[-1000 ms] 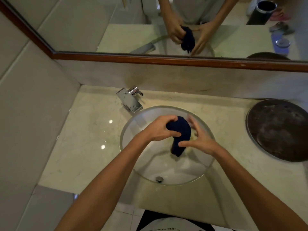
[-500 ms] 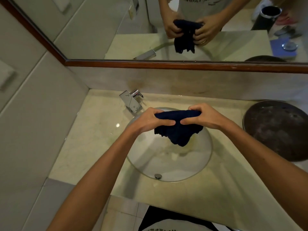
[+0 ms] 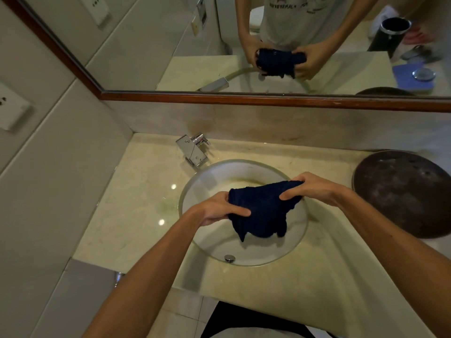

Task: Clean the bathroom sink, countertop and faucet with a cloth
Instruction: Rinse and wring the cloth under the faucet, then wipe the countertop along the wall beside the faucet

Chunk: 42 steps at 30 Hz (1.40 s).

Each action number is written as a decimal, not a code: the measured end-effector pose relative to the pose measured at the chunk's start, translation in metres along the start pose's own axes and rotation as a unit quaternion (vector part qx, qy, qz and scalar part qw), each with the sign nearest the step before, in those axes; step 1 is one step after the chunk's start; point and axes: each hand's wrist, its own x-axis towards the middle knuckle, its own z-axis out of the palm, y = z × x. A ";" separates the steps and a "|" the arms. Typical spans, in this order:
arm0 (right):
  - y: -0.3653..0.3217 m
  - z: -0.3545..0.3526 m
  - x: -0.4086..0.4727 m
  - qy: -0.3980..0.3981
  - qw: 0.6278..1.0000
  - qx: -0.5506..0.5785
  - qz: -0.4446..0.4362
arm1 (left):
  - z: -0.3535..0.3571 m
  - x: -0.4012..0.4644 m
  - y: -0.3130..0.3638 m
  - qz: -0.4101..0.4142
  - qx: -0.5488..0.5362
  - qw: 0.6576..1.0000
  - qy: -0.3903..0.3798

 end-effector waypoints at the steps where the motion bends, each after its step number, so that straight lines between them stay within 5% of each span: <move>1: 0.004 0.002 0.001 0.006 1.000 0.028 -0.002 | 0.002 0.001 -0.001 -0.003 0.018 1.000 0.006; 8: 0.035 0.045 0.018 0.135 0.943 0.305 -0.012 | 0.008 0.007 0.003 0.060 -0.012 0.996 0.065; 12: 0.031 0.059 0.019 0.108 0.922 0.367 -0.056 | 0.008 0.008 0.000 0.066 -0.053 0.993 0.087; 17: 0.026 0.060 0.016 0.034 0.971 0.234 -0.044 | 0.004 0.001 0.000 0.048 -0.072 0.983 0.164; 22: 0.014 0.063 0.021 0.135 0.976 0.172 0.015 | -0.002 -0.011 -0.008 0.089 -0.013 0.977 0.193; 27: 0.002 0.078 0.027 0.156 0.979 0.109 -0.077 | -0.015 -0.017 -0.016 0.055 0.057 0.988 0.134; 31: -0.005 0.087 0.033 0.089 0.985 -0.135 -0.058 | -0.021 -0.013 -0.017 0.054 0.388 0.905 0.163; 33: -0.002 0.098 0.039 0.111 0.948 -0.292 -0.068 | -0.028 -0.010 -0.022 0.064 0.449 0.867 0.204; 35: -0.001 0.108 0.045 0.167 0.911 -0.365 -0.096 | -0.044 -0.009 -0.030 0.046 0.449 0.864 0.221; 39: -0.002 0.111 0.062 0.177 0.921 -0.329 -0.112 | -0.095 -0.020 -0.038 0.066 0.384 0.906 0.167; 42: -0.023 0.118 0.062 0.104 0.986 -0.109 -0.071 | -0.138 -0.042 -0.038 0.073 0.224 0.969 0.080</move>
